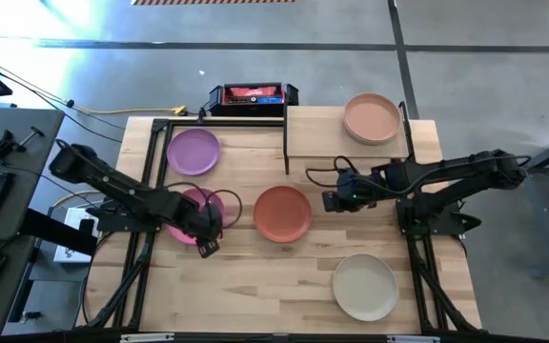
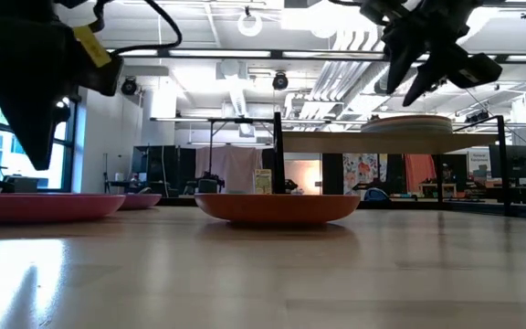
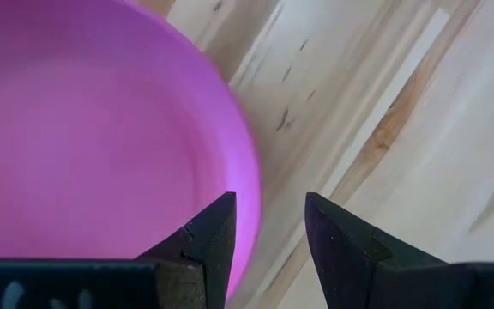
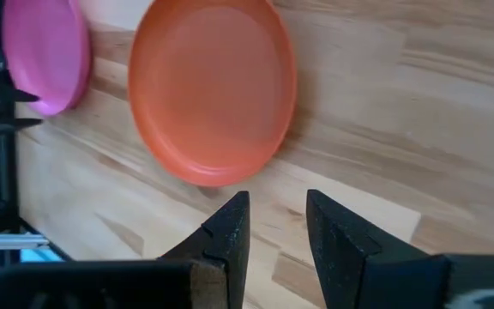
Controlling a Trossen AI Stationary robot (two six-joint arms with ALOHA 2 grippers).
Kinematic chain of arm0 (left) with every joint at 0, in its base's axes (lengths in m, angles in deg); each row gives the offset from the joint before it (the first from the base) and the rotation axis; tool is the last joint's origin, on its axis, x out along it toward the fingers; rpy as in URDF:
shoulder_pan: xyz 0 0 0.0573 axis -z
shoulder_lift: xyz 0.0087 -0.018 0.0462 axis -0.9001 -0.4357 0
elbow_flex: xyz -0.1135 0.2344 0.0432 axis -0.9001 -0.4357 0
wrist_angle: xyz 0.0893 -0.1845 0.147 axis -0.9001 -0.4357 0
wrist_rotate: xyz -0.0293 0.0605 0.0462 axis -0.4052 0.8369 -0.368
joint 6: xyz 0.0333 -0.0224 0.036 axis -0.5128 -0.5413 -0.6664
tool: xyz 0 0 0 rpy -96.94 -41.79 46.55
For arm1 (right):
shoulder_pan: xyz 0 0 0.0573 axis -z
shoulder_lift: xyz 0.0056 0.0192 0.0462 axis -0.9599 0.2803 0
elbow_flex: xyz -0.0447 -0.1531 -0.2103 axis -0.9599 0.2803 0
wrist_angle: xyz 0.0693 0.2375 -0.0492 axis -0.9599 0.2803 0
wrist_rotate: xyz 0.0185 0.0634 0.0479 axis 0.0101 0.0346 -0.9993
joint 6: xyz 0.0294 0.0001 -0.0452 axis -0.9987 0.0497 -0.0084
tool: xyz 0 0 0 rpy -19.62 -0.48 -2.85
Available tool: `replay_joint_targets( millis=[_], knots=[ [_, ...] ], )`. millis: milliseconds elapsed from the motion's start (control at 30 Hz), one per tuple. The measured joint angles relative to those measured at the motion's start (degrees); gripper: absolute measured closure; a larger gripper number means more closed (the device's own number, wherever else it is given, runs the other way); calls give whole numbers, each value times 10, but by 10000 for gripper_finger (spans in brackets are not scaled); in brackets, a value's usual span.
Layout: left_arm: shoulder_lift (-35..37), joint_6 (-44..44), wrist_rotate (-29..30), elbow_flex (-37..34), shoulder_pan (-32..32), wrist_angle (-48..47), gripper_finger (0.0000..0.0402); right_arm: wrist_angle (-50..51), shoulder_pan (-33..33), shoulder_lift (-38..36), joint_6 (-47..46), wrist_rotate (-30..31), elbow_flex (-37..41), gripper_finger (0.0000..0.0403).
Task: Place and stack plates onto a shelf
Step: Put the pink plate on the shelf
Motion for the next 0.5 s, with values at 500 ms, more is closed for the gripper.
replay_joint_targets(
  millis=[500],
  knots=[
    [-107, 7, 22, 0, 15, 32, 273, -22, -1, 0, 0, 1, 0, 306]
  ],
)
